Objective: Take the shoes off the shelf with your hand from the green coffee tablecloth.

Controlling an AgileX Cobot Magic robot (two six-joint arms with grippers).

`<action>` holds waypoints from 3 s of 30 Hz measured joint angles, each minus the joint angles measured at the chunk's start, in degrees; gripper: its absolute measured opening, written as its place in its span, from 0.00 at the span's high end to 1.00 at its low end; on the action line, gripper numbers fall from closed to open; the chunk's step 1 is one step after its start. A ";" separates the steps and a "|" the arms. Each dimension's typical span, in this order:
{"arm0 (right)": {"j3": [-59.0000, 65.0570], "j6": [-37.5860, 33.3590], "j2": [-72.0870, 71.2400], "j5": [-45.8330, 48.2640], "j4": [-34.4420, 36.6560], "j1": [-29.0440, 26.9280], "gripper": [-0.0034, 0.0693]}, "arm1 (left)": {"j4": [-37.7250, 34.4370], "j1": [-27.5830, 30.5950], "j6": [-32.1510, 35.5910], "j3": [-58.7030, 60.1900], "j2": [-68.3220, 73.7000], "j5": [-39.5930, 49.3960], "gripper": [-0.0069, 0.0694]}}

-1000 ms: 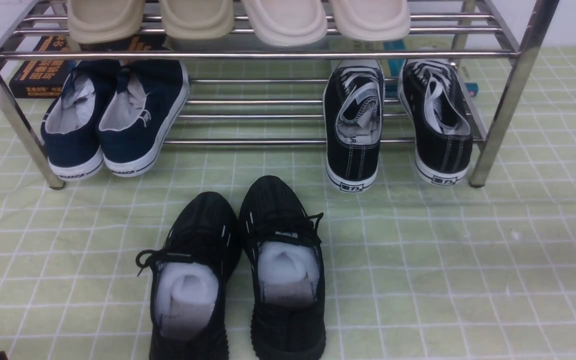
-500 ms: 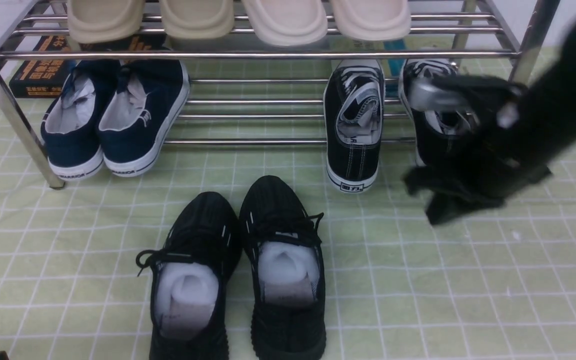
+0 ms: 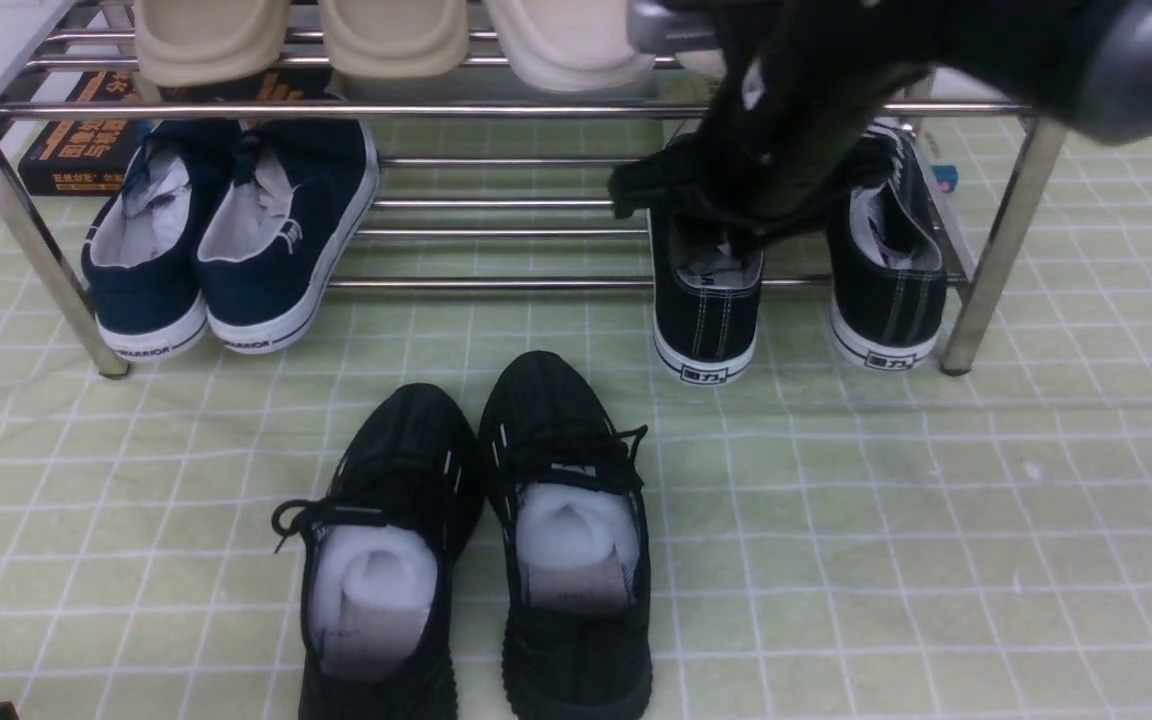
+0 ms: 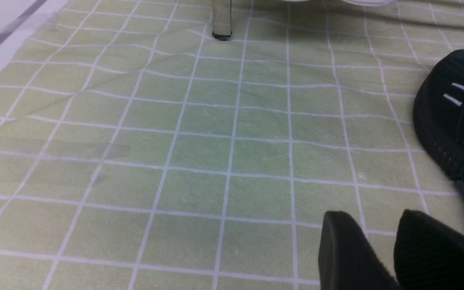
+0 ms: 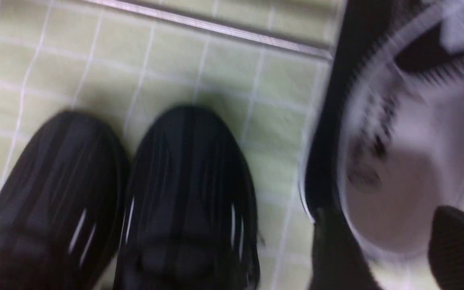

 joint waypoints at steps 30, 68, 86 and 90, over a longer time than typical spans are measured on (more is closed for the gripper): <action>-0.52 -4.54 -3.41 13.27 -3.66 6.97 0.95 | 0.00 0.00 0.00 0.00 0.00 -0.03 0.60; 35.85 28.15 -11.57 -9.79 -17.35 13.40 0.87 | 0.06 0.00 0.00 0.01 0.00 -0.05 0.59; 20.36 8.05 -19.79 10.27 -11.43 13.40 0.34 | 0.06 0.00 0.00 0.01 0.00 -0.05 0.59; 16.49 2.80 -20.20 11.30 -14.12 12.21 0.56 | 0.06 0.00 0.00 0.01 0.00 -0.05 0.59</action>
